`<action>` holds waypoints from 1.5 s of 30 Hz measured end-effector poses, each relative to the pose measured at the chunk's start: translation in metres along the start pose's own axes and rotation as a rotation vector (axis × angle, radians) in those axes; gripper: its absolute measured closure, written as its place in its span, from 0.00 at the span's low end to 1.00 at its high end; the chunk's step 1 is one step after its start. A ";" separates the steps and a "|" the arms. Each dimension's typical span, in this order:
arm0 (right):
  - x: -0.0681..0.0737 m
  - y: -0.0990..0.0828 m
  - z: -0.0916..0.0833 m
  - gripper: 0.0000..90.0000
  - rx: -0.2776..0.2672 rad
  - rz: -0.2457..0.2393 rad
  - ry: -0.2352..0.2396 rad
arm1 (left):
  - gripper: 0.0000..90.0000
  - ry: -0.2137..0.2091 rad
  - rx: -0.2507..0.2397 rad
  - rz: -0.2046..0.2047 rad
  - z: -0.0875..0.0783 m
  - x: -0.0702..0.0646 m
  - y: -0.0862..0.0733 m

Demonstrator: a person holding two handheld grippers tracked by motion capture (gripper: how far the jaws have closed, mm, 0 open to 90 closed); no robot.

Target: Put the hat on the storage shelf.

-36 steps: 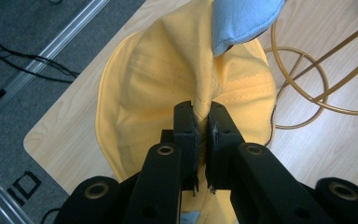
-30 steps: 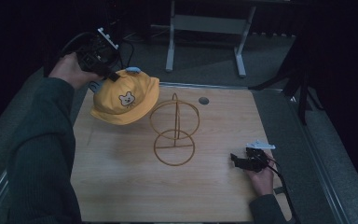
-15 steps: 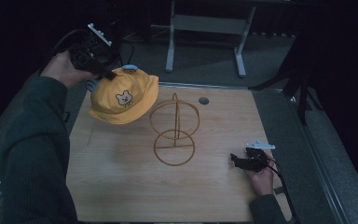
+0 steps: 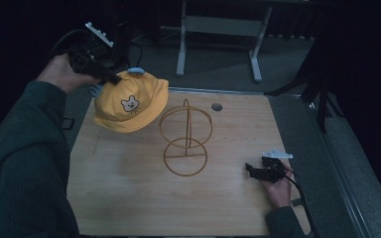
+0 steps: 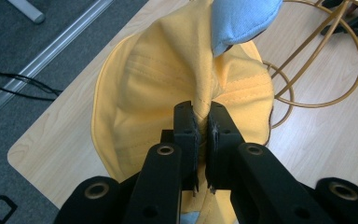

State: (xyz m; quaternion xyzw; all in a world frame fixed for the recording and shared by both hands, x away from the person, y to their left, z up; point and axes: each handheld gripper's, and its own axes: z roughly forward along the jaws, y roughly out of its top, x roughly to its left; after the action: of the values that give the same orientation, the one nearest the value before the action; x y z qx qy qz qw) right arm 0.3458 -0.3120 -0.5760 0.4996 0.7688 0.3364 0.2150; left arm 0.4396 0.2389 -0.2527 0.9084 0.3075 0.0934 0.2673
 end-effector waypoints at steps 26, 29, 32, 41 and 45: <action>0.000 0.000 0.000 0.24 0.000 0.000 0.000 | 0.94 -0.062 -0.068 0.056 -0.013 -0.014 0.007; 0.000 0.000 0.000 0.24 0.000 -0.001 0.000 | 0.94 -0.064 -0.063 0.067 -0.013 -0.016 0.008; 0.000 0.000 0.000 0.24 -0.001 -0.001 0.000 | 0.94 -0.067 -0.060 0.078 -0.014 -0.017 0.009; 0.000 0.000 0.000 0.24 0.000 0.000 0.000 | 0.94 -0.071 -0.071 0.097 -0.017 -0.023 0.013; 0.000 0.000 0.000 0.24 0.000 0.000 0.000 | 0.94 -0.071 -0.073 0.107 -0.018 -0.026 0.014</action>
State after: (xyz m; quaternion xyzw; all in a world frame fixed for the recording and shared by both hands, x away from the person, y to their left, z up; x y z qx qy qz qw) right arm 0.3459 -0.3120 -0.5760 0.4994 0.7688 0.3365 0.2149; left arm 0.4200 0.2220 -0.2301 0.9160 0.2454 0.0862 0.3055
